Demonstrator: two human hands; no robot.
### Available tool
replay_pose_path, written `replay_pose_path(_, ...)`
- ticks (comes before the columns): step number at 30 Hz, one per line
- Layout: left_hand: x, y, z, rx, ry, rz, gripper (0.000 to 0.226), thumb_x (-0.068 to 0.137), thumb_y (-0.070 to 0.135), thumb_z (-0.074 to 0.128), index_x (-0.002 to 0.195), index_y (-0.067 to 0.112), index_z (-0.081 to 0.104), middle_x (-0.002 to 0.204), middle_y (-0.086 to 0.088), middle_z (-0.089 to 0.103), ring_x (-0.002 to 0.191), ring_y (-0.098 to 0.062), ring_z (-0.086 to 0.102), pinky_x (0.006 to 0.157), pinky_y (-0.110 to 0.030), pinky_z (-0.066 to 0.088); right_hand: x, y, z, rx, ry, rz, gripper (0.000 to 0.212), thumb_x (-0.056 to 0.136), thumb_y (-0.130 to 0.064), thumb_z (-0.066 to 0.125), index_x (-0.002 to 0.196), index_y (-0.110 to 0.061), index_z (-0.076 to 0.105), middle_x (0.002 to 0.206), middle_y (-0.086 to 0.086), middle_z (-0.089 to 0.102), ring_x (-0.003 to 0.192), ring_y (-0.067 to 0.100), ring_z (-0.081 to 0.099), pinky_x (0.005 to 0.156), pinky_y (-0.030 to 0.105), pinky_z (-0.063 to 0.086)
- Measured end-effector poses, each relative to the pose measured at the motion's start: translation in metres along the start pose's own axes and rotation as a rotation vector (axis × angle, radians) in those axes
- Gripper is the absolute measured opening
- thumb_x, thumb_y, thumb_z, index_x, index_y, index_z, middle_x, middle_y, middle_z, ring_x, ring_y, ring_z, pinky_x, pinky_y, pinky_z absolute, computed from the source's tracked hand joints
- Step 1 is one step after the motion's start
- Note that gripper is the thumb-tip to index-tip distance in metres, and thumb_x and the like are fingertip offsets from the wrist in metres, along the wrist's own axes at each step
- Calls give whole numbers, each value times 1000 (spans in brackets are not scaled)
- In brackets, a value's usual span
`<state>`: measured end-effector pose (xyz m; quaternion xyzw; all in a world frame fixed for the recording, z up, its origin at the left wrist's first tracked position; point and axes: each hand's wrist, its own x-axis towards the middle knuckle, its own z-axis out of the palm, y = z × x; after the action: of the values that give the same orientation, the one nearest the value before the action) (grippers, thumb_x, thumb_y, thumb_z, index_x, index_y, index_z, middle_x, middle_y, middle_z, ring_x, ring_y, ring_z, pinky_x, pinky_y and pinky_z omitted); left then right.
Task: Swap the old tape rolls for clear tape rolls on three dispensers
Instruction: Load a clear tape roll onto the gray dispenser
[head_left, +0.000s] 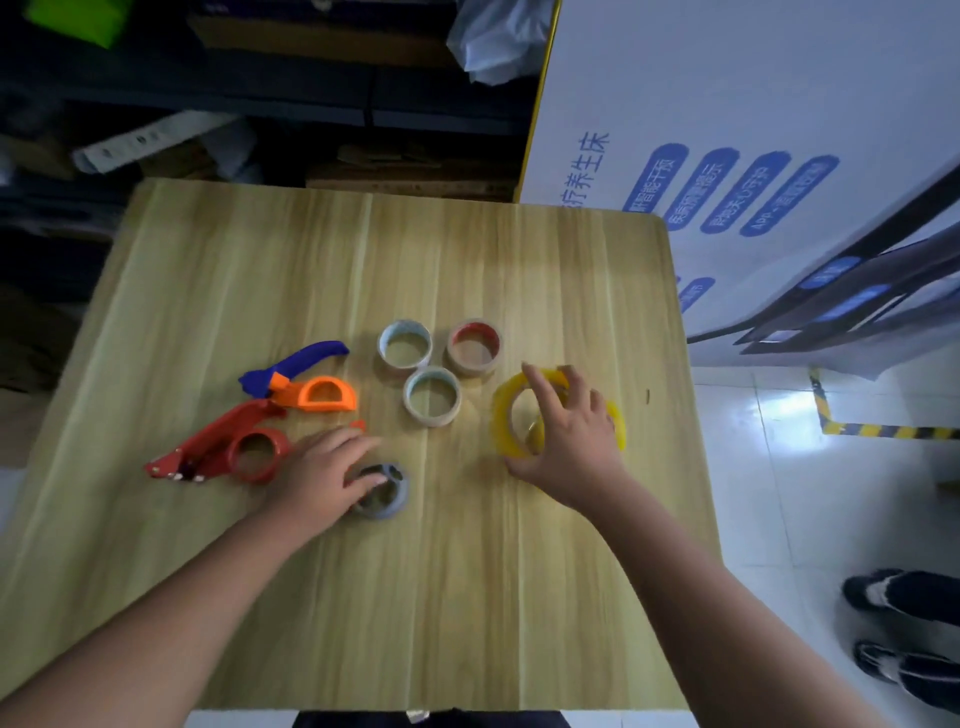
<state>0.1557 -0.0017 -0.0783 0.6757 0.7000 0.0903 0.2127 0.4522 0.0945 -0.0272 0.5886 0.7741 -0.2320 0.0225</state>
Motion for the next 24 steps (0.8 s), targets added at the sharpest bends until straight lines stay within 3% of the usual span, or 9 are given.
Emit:
replay_pose_path(3,11,27,-9,-99,2,61,75,71,47,80,137,22,52,136,-6,56,119,-30,56,100,-44,45,-3,-41,10,-51,-30,-123,111,68,-65,70,153,-42,1,158,10,10,136,39,23,106,50,35)
replay_pose_path(6,13,22,-16,-187,123,91,86,67,36,86,140,25,43,140,-2,52,121,-24,54,100,-41,46,-6,-73,29,-71,-59,-194,110,67,-65,68,152,-41,3,158,13,12,133,40,26,105,52,38)
replay_pose_path(8,10,8,-19,-163,168,114,76,65,27,87,133,24,52,132,-1,60,116,-22,58,97,-39,48,-8,-88,39,-76,-81,-218,109,68,-63,68,152,-41,4,158,12,11,133,38,26,103,51,40)
replay_pose_path(10,2,-13,-21,-93,196,171,42,68,24,83,108,23,69,107,2,71,98,-22,65,86,-38,52,-9,-101,49,-80,-96,-234,108,67,-62,69,152,-41,5,157,12,11,134,38,26,103,51,41)
replay_pose_path(12,-10,-32,-19,-63,190,187,12,74,30,72,84,23,73,82,7,73,78,-21,66,72,-33,48,-10,-112,59,-77,-113,-242,108,67,-61,70,151,-42,5,157,12,12,135,38,25,103,51,41)
replay_pose_path(16,-41,-58,-2,-124,176,82,19,77,39,60,77,22,70,73,5,70,69,-22,63,63,-37,51,-7,-133,84,-95,-171,-274,111,66,-60,72,152,-43,4,157,13,13,138,40,23,105,53,40)
replay_pose_path(21,-73,-74,36,-206,265,-178,13,75,36,69,76,23,71,79,7,66,72,-16,59,64,-29,43,4,-141,115,-167,-272,-293,115,65,-60,75,151,-45,0,157,10,6,140,39,17,106,52,39)
replay_pose_path(24,-85,-77,55,-266,262,-281,9,76,33,71,79,24,71,86,7,65,75,-19,62,64,-29,46,9,-136,126,-174,-298,-278,115,65,-60,75,150,-47,-1,158,8,4,141,38,15,108,52,37)
